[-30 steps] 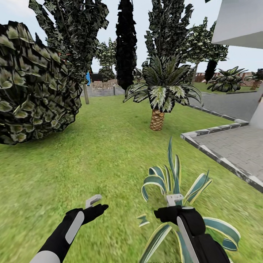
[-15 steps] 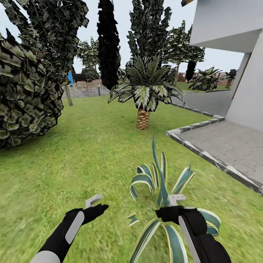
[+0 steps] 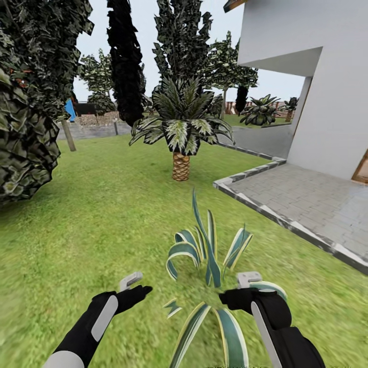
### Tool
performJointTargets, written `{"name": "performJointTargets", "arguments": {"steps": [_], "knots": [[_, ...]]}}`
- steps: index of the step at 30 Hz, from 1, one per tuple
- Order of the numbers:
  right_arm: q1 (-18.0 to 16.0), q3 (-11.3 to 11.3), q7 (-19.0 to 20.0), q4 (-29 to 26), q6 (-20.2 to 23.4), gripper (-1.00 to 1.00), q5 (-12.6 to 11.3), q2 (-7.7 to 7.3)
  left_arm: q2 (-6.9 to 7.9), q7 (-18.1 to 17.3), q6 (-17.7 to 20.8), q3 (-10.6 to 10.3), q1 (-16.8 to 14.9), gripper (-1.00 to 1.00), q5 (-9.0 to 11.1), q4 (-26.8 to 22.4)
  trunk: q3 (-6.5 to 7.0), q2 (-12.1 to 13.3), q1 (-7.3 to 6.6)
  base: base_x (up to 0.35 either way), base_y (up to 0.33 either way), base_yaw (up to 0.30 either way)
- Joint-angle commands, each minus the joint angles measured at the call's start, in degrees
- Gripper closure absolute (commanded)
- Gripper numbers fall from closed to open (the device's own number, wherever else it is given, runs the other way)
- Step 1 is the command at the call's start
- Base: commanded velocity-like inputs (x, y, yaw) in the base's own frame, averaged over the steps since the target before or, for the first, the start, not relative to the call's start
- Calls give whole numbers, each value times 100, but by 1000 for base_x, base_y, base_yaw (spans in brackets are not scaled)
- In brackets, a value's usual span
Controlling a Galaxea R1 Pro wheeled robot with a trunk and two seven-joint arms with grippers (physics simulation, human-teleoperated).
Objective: Take the three Easter eggs out of the wicker basket on the lawn in the garden, then place them on the lawn next to a single tree (choose any tree) so that all three eggs are next to the same tree and none are left in the basket.
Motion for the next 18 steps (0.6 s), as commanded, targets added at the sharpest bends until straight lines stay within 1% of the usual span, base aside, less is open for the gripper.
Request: {"name": "performJointTargets", "arguments": {"steps": [1,8,11,18], "knots": [[-5,-2,2,-6,25,-100,-6,2,2,1,23,1,-1,-100,24,-8,-6,-3,0,0,193,-267],[-5,2,2,-5,25,-100,-4,0,3,-9,23,-3,1,-100,14,-8,-6,-3,0,0,216,-267],[-5,3,2,-4,25,-100,-5,-4,-3,13,23,-9,1,-100,15,-9,-6,-3,0,0,80,-267],[-5,-2,1,-8,25,-100,0,2,-7,43,23,-12,-1,-100,11,-8,-6,-3,0,0,16,-253]]}}
